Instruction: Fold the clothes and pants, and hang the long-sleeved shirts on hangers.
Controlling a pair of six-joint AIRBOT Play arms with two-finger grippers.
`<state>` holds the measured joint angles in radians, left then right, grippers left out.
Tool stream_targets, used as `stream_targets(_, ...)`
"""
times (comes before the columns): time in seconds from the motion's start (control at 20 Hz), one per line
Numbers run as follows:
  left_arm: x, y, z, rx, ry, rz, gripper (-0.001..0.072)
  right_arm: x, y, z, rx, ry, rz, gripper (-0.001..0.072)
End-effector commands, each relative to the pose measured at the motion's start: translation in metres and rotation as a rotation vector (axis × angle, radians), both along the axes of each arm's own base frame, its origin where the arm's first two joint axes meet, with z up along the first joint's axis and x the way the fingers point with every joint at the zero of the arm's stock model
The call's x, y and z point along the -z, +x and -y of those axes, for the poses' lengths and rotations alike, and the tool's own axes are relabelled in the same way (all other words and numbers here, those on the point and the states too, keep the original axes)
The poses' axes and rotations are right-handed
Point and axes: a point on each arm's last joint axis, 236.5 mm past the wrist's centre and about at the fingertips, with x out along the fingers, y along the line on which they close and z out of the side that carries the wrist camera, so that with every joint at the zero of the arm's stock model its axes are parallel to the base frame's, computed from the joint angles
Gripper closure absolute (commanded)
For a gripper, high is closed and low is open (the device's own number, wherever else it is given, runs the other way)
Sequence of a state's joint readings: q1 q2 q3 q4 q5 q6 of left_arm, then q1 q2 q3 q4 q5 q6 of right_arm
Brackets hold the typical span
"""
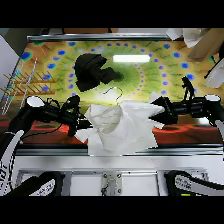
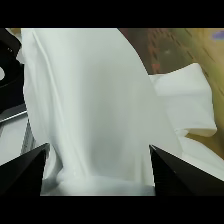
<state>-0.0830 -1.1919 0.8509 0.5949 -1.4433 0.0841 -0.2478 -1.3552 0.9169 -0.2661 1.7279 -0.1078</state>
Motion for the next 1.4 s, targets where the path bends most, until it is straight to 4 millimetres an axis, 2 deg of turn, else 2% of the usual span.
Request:
stream_targets(0.0, -0.007, 0.003, 0.005, -0.016, -0.033, -0.003, 0.0690, -0.001, -0.001, -0.002, -0.005, 0.007, -0.011, 0.0004)
stream_targets(0.65, -0.007, 0.003, 0.005, -0.017, -0.033, -0.003, 0.0689, -0.002, -0.001, -0.002, -0.004, 0.010, -0.009, 0.0018)
stream_targets(0.7, -0.006, 0.003, 0.005, -0.018, -0.033, -0.002, 0.0689, -0.002, -0.001, -0.002, -0.004, 0.010, -0.009, 0.0134)
stream_targets(0.75, -0.006, 0.004, 0.005, -0.019, -0.032, -0.001, 0.0689, -0.002, -0.001, -0.002, -0.005, 0.010, -0.010, 0.0500)
stream_targets(0.8, -0.006, 0.004, 0.005, -0.019, -0.032, -0.001, 0.0689, -0.002, -0.001, -0.002, -0.004, 0.010, -0.009, 0.0670)
stream_targets(1.2, -0.006, 0.004, 0.005, -0.019, -0.032, -0.001, 0.0689, -0.001, -0.001, -0.002, -0.006, 0.006, -0.004, 0.0675)
stream_targets(1.3, 0.000, 0.008, 0.001, -0.035, -0.002, 0.009, 0.0688, -0.001, -0.001, -0.002, -0.006, 0.006, -0.004, 0.0677)
stream_targets(1.35, 0.007, 0.010, -0.004, -0.046, 0.036, 0.006, 0.0582, -0.001, -0.001, -0.002, -0.006, 0.006, -0.004, 0.0677)
